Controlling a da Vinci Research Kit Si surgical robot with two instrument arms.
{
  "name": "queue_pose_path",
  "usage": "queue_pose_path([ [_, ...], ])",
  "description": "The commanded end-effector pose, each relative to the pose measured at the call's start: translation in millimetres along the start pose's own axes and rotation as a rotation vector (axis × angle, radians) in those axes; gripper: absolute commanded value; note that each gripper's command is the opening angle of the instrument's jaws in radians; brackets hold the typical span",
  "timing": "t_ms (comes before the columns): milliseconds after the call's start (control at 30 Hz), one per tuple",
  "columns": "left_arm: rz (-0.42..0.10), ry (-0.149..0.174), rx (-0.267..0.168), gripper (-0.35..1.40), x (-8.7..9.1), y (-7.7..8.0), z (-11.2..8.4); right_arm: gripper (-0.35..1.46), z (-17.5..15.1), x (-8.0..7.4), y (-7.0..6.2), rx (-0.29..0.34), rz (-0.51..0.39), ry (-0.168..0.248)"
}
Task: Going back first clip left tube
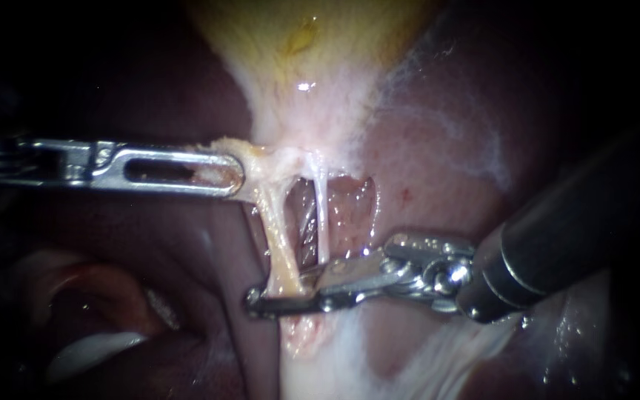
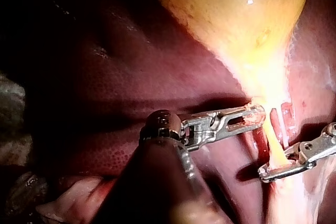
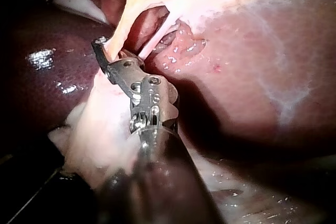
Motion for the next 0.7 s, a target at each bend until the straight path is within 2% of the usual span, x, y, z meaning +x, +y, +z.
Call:
queue_pose_path([
  [33, 0.0, 0.0, 0.0, -0.35, 0.0, -0.1, 0.0, -0.35, 0.0, 0.0, 0.1, 0.001, 0.0, 0.0],
  [133, 0.0, 0.0, 0.0, -0.35, 0.0, -0.1, 0.0, -0.35, 0.0, 0.0, 0.3, 0.007, 0.001, 0.001],
  [167, 0.0, 0.0, 0.0, -0.35, 0.0, -0.1, -0.1, -0.35, 0.1, -0.1, 0.4, 0.026, 0.001, 0.001],
  [200, 0.0, 0.0, 0.0, -0.35, 0.0, -0.1, 0.0, -0.2, 0.2, -0.2, 0.5, 0.037, -0.011, 0.015],
  [267, 0.0, 0.0, 0.0, -0.35, 0.0, -0.1, 0.0, 0.11, 0.5, -0.3, 0.8, 0.055, -0.101, 0.053],
  [367, 0.0, 0.0, 0.0, -0.35, 0.0, -0.1, -0.1, 0.36, 0.7, -0.2, 1.2, 0.061, -0.178, 0.074],
  [533, 0.0, 0.0, 0.0, -0.35, 0.0, -0.1, -0.1, 0.46, 0.6, -0.1, 1.5, 0.051, -0.253, 0.076],
  [700, 0.0, 0.0, 0.0, -0.35, 0.0, -0.1, -0.1, 0.5, 0.1, 0.0, 1.8, 0.011, -0.297, 0.088],
])
